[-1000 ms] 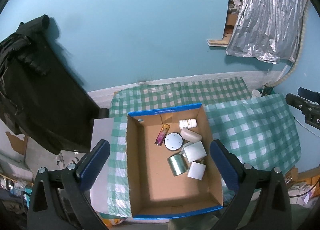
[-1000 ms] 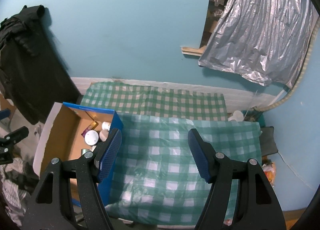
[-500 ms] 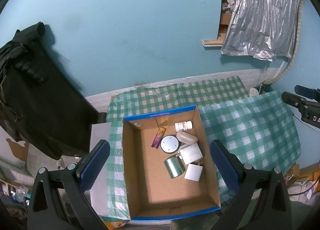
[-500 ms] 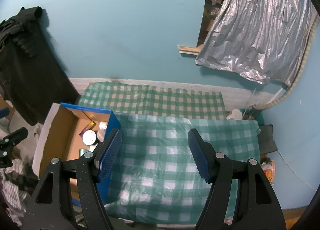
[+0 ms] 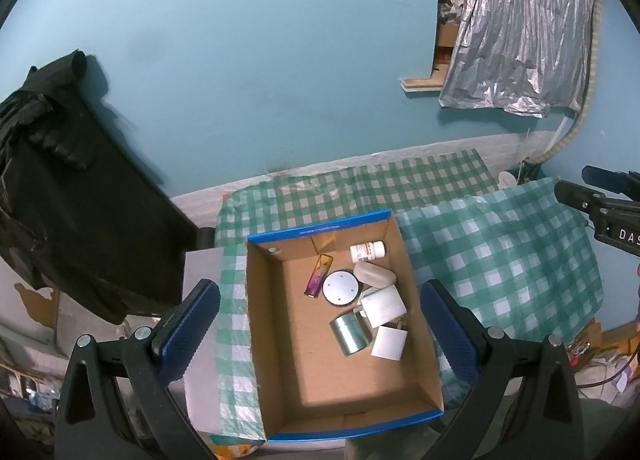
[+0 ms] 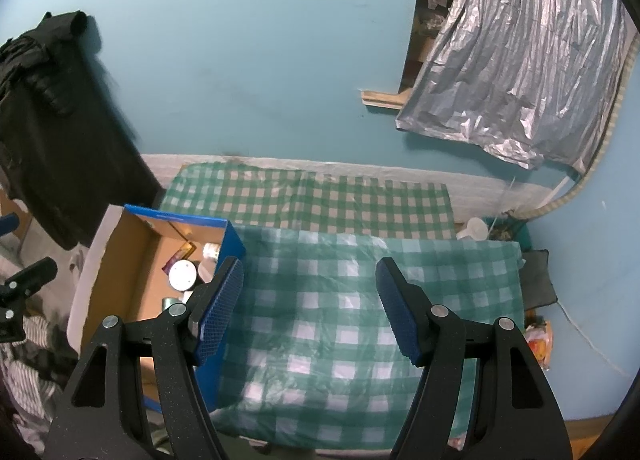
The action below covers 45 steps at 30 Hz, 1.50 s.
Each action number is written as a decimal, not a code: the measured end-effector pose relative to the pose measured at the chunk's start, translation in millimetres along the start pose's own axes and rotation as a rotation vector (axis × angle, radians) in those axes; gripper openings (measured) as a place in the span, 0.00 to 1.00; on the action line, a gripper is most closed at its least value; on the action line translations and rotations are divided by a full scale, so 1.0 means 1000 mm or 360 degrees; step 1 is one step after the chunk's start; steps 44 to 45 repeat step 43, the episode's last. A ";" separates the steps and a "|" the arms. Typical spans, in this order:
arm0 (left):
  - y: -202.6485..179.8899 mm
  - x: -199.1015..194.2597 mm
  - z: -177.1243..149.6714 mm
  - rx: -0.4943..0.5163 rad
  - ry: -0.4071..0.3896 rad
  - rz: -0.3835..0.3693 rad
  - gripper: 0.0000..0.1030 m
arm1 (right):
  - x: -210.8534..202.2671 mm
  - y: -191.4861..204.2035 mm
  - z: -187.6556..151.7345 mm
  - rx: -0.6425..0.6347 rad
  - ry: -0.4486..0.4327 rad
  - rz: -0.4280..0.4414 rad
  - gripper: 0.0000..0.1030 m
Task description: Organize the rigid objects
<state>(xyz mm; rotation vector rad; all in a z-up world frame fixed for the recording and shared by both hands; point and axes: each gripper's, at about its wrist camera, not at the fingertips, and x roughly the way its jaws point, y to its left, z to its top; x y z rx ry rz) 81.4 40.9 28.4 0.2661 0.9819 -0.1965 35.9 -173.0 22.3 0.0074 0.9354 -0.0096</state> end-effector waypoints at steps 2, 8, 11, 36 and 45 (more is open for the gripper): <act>0.000 0.000 0.000 0.0001 0.0006 -0.0004 0.98 | 0.001 0.001 0.001 0.0007 -0.0004 0.0005 0.66; 0.001 -0.001 -0.001 -0.0001 0.0006 -0.0004 0.98 | 0.001 0.000 0.001 0.0005 0.0003 0.0002 0.66; 0.001 0.000 -0.001 0.0000 0.0010 -0.0001 0.98 | 0.002 0.002 0.002 0.0003 0.0007 0.0002 0.66; 0.000 0.002 -0.002 0.0011 0.0009 0.0015 0.98 | 0.011 0.006 0.004 -0.0003 0.0020 0.0022 0.66; 0.001 0.005 -0.002 0.0010 0.0022 0.0016 0.98 | 0.013 0.004 0.003 -0.0001 0.0019 0.0029 0.66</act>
